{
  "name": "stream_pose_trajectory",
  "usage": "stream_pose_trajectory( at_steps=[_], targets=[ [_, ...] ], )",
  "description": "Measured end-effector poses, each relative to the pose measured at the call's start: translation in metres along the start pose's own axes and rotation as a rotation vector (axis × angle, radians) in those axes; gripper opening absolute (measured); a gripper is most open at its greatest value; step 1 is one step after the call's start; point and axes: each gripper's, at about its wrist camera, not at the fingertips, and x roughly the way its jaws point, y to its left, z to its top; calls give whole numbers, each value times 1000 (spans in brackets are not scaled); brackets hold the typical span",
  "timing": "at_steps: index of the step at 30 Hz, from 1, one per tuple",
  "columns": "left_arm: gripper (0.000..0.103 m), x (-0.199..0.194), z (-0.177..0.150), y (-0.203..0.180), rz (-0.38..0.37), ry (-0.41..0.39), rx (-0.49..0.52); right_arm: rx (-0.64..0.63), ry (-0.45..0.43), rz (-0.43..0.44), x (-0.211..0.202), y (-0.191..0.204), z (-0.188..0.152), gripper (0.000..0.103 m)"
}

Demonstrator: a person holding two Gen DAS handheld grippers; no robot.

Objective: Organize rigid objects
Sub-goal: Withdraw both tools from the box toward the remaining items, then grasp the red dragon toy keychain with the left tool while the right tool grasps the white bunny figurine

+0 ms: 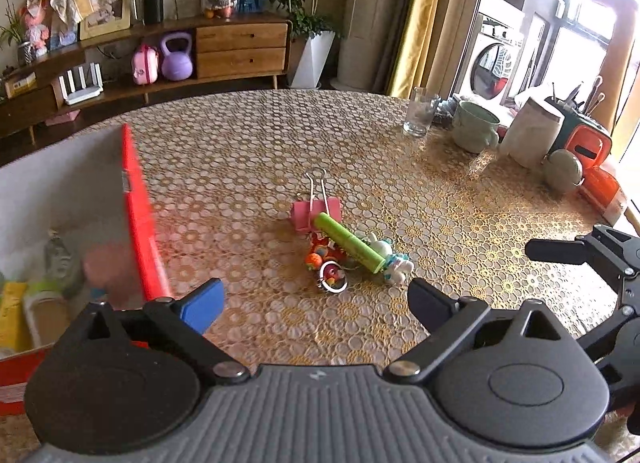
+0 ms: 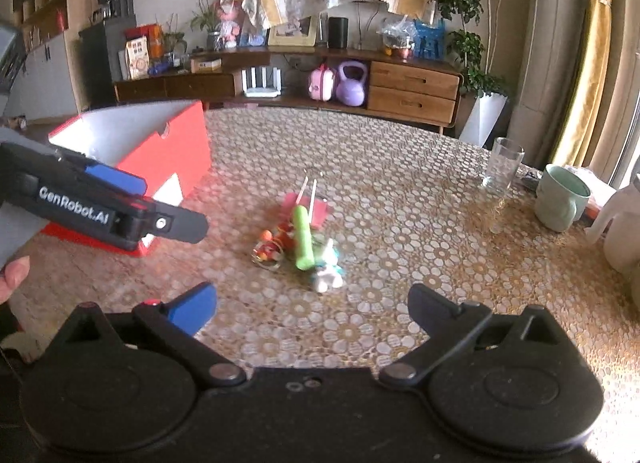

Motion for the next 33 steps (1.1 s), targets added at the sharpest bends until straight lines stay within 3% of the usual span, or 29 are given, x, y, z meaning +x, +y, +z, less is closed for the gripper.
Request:
stream_pose_trajectory(
  at_steps=[4,10,21,28,30,33],
  targets=[
    [101,23,-1,-9,37,9,28,-22,22,3,19,-9,-5,100],
    [102,43,-5,-39,118,-25,193,-31,40,7,41,-21,-7,89],
    [102,80,-5,-25,99,-13,95,-71,56,59,65,-26,-9,80],
    [100,98,-6,-16,120,0,48,-39,59,102,83,-27,-5,64],
    [97,102,-6,-12,117,8,32,-37,59,112,87,-26,-3,57],
    [91,107,-5,-8,113,20,25,-46,62,111,93,-24,-2,55]
  ],
)
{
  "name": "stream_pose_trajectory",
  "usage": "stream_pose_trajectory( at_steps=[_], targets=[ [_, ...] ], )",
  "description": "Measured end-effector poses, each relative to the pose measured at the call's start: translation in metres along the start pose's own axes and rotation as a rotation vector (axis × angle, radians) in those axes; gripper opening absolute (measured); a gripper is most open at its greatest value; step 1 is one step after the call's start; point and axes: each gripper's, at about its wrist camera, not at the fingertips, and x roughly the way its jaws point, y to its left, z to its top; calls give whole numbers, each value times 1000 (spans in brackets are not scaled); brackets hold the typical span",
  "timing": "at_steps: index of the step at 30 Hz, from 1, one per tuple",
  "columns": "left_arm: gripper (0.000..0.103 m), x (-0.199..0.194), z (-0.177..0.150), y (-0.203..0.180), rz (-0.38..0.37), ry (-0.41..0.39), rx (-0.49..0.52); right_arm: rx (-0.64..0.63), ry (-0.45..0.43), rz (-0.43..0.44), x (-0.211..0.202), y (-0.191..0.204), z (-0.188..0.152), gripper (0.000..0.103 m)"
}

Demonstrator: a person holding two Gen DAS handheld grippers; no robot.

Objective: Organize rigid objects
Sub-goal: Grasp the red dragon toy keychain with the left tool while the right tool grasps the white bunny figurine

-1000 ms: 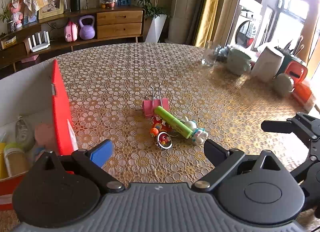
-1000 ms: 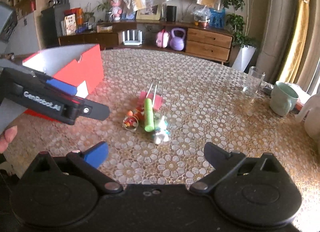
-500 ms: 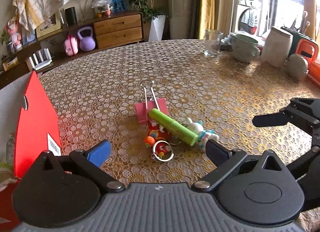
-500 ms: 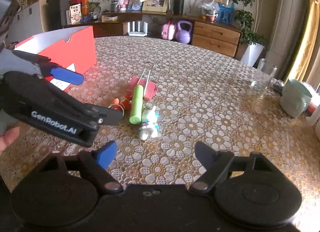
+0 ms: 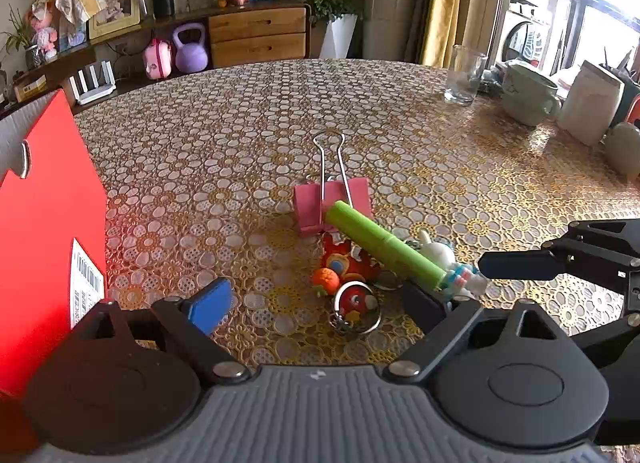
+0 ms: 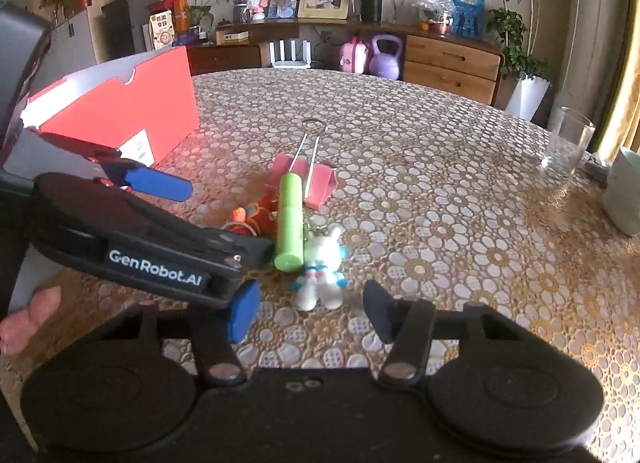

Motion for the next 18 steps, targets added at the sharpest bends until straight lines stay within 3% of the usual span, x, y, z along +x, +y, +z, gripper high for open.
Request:
stream_pose_trajectory(
  at_steps=[2,9,11,13,18],
  targets=[
    [78,2,1,1,-13,-1,-3,-3,-7,1,2,0,0,55],
    [55,6,6,2,-46,-11,4,24,-23,17,1,-8,2,40],
    [37,6,7,1,-63,-14,21,30,-24,14,-1,-10,2,34],
    [34,6,7,-1,-80,-10,28,30,-25,12,-3,-8,0,27],
    [34,5,6,-5,-80,-4,44,36,-7,-4,-7,-3,-1,27]
  ],
)
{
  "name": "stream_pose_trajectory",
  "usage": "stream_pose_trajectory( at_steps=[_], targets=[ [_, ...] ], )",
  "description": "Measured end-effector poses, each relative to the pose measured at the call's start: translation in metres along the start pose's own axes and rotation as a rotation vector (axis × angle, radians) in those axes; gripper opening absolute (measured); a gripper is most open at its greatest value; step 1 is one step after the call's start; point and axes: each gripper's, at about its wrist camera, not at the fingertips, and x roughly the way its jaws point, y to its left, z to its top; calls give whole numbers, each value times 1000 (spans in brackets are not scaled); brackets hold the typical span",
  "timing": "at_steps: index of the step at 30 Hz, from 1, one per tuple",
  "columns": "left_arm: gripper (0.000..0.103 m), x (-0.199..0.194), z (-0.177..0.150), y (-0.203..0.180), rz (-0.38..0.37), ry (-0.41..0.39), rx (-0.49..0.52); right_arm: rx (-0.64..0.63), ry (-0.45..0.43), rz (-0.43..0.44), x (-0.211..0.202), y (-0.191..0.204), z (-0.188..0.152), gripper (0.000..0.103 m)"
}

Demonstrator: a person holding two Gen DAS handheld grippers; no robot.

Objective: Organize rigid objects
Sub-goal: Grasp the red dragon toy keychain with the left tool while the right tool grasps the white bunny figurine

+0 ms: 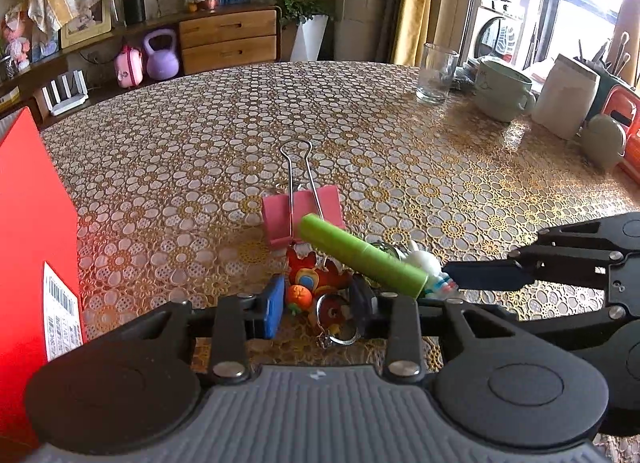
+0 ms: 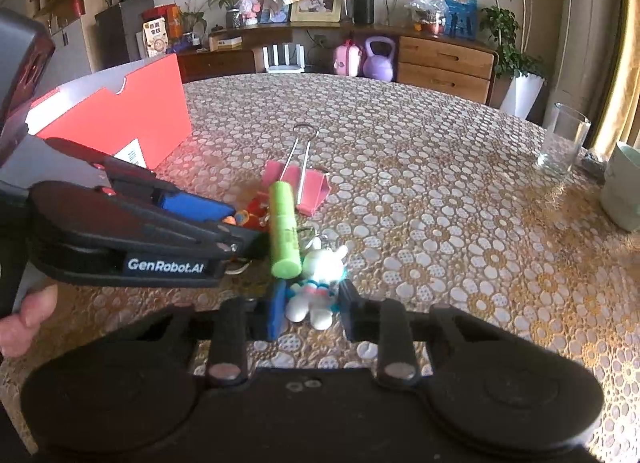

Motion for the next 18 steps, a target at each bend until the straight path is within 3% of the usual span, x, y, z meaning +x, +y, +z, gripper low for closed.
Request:
stream_pose_trajectory(
  at_steps=[16,18],
  targets=[
    [33,-44,-2,5,-8,2,-69,93,-20,-58,-52,2,-5,27],
    [27,-54,-1,4,-13,-9,-71,90,-36,-64,-62,5,-3,27]
  ],
)
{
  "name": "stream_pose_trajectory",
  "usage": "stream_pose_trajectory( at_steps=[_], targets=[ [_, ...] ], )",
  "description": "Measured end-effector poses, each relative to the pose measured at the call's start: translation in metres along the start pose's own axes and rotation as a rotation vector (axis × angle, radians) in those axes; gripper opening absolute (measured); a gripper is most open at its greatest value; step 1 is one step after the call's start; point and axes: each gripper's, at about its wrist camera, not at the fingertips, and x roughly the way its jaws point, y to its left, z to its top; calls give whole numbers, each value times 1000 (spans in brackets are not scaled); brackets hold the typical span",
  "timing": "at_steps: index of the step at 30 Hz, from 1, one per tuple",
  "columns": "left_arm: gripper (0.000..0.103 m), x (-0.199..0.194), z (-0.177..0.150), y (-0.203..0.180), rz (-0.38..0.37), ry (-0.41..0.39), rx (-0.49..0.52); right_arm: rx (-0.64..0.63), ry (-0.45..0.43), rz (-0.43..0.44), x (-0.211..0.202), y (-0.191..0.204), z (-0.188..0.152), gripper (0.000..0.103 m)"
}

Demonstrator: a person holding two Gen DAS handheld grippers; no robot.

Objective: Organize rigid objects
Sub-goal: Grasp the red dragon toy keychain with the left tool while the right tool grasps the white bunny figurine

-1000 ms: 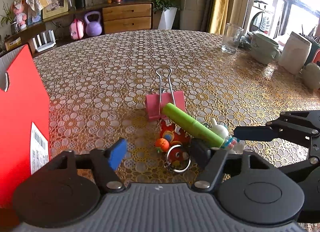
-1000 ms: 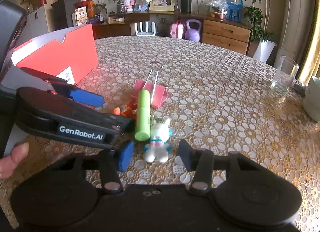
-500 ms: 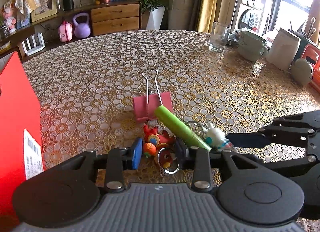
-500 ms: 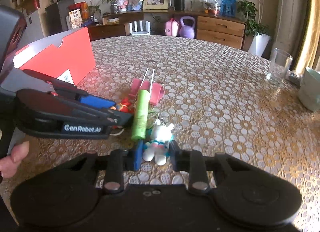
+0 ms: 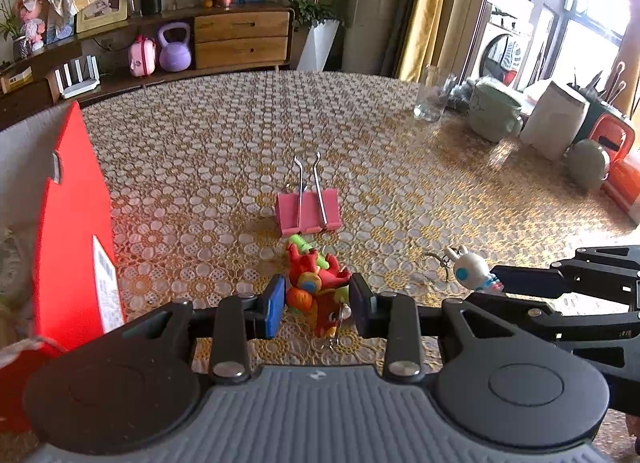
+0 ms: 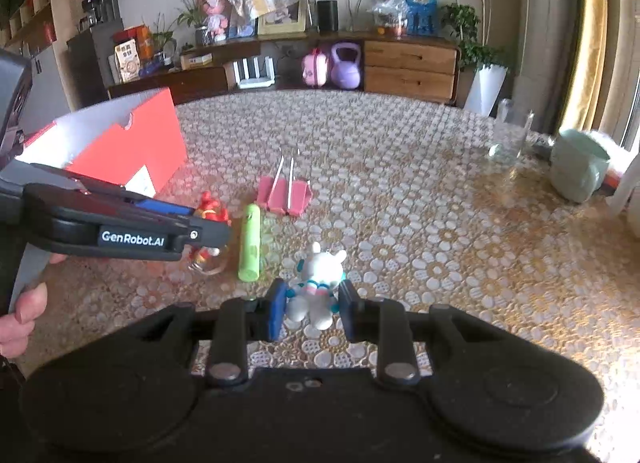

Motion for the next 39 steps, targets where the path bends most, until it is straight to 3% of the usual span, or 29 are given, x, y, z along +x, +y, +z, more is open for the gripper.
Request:
stream_pose_trajectory(
  at_steps=[1,2,13,22,24,25,27,28,30,39],
  targets=[
    [18,-5,1,-1,-3,-2,2,-1,-9,-3,-5,1,1,27],
    [17,-9,2,0,-9,0,0,-3,-18,-6,-9,3,2,27],
    [17,-43,-4,8,-16,-4,-8,-15,-74,-33,-45,20,6,27],
    [17,-24,-18,9,4,63,22,-1,-54,-24,-38,16,-2,27],
    [21,-18,-18,9,4,66,16,5,-48,-19,-34,12,-4,27],
    [31,-15,-18,9,-4,71,4,9,-45,-16,-31,10,-4,27],
    [57,-10,-20,10,-15,64,-12,16,-39,-10,-29,7,-6,27],
    [77,-8,-20,10,-7,53,-15,19,-35,-8,-27,6,-8,27],
    [80,-5,-20,9,9,25,-10,26,-29,-6,-24,2,-10,27],
    [79,21,-16,8,97,38,13,48,-4,2,-12,-10,-19,27]
  ],
)
